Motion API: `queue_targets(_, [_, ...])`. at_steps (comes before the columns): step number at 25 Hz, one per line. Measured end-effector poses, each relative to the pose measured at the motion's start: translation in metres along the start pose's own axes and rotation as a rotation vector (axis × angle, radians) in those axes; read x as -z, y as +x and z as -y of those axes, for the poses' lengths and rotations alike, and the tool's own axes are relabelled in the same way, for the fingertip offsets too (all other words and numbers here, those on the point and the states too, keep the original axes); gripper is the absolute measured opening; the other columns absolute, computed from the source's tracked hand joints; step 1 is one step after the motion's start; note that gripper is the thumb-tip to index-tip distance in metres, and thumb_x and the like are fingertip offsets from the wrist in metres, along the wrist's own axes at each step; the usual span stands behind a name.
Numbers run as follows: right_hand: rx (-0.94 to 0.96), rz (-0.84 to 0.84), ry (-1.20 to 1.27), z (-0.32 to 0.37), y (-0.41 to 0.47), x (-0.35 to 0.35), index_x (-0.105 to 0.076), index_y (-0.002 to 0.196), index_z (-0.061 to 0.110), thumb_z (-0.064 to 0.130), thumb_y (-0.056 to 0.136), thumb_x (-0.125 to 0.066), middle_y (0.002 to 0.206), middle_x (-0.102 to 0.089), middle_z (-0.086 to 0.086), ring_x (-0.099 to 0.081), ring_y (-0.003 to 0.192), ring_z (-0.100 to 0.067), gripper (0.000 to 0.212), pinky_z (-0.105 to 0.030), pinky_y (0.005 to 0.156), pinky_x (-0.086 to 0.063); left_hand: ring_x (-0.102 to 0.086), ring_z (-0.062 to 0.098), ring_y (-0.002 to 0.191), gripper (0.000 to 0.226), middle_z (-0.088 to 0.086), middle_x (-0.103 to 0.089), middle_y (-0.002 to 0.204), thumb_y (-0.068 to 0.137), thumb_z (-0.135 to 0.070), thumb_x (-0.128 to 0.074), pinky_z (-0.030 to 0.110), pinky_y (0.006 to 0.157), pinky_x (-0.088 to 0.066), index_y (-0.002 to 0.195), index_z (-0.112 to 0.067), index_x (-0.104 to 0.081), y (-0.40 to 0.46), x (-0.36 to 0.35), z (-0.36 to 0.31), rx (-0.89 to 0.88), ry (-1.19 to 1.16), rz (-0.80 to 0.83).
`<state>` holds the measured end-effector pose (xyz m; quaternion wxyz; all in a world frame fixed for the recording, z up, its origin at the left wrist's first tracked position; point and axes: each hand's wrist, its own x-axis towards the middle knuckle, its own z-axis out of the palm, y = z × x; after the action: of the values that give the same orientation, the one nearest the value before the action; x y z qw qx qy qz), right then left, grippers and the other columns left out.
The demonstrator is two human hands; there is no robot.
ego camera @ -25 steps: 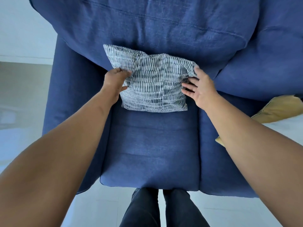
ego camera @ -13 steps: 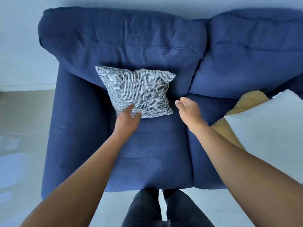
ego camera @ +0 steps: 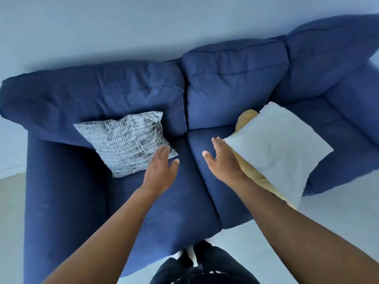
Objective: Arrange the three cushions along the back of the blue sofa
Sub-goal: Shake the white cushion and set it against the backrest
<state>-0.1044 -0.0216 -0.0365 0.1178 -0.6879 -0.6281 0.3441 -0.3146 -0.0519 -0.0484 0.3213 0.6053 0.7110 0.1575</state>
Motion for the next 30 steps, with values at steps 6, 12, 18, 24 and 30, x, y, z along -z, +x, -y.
queue_targets(6, [-0.143, -0.144, -0.111, -0.062, -0.065, 0.044, -0.022, 0.164, 0.008, 0.033, 0.106, -0.049, 0.175, -0.015, -0.012, -0.007, 0.162, -0.026, 0.069, -0.042, 0.129, -0.015, -0.009, 0.020, 0.161, 0.068, 0.008, -0.021, 0.173, 0.106, -0.038, -0.048, 0.039, 0.128, -0.016, 0.163, -0.009, -0.026, -0.021, -0.048, -0.035, -0.110, 0.020, 0.164])
queue_targets(12, [-0.264, -0.214, -0.113, -0.127, -0.101, 0.077, -0.017, 0.165, 0.010, 0.037, 0.107, -0.048, 0.176, -0.007, -0.012, -0.001, 0.163, -0.026, 0.072, -0.043, 0.128, -0.011, -0.007, 0.020, 0.162, 0.069, 0.006, -0.017, 0.174, 0.106, -0.037, -0.050, 0.038, 0.126, -0.018, 0.164, -0.010, -0.024, -0.031, -0.079, -0.080, -0.214, 0.115, 0.234])
queue_targets(18, [-0.264, -0.209, -0.097, -0.200, -0.099, 0.118, -0.020, 0.164, 0.010, 0.040, 0.105, -0.051, 0.175, -0.010, -0.013, -0.003, 0.162, -0.027, 0.073, -0.045, 0.128, -0.015, -0.007, 0.021, 0.162, 0.070, 0.009, -0.015, 0.174, 0.106, -0.036, -0.050, 0.039, 0.126, -0.019, 0.164, -0.009, -0.022, -0.018, -0.128, -0.143, -0.211, 0.167, 0.217])
queue_targets(24, [-0.249, -0.181, -0.080, -0.272, -0.072, 0.169, -0.021, 0.164, 0.009, 0.042, 0.104, -0.052, 0.175, -0.011, -0.014, -0.004, 0.162, -0.028, 0.075, -0.046, 0.128, -0.017, -0.012, 0.019, 0.161, 0.071, 0.005, -0.015, 0.175, 0.104, -0.035, -0.051, 0.042, 0.122, -0.027, 0.164, -0.013, -0.020, -0.014, -0.194, -0.204, -0.082, 0.155, 0.212])
queue_targets(30, [-0.272, -0.071, 0.009, -0.304, -0.041, 0.174, -0.016, 0.166, 0.012, 0.044, 0.104, -0.052, 0.176, -0.007, -0.011, -0.002, 0.162, -0.027, 0.079, -0.042, 0.129, -0.013, -0.014, 0.021, 0.160, 0.074, 0.006, -0.014, 0.175, 0.104, -0.036, -0.052, 0.041, 0.121, -0.028, 0.165, -0.011, -0.017, 0.016, -0.219, -0.231, -0.006, 0.190, 0.217])
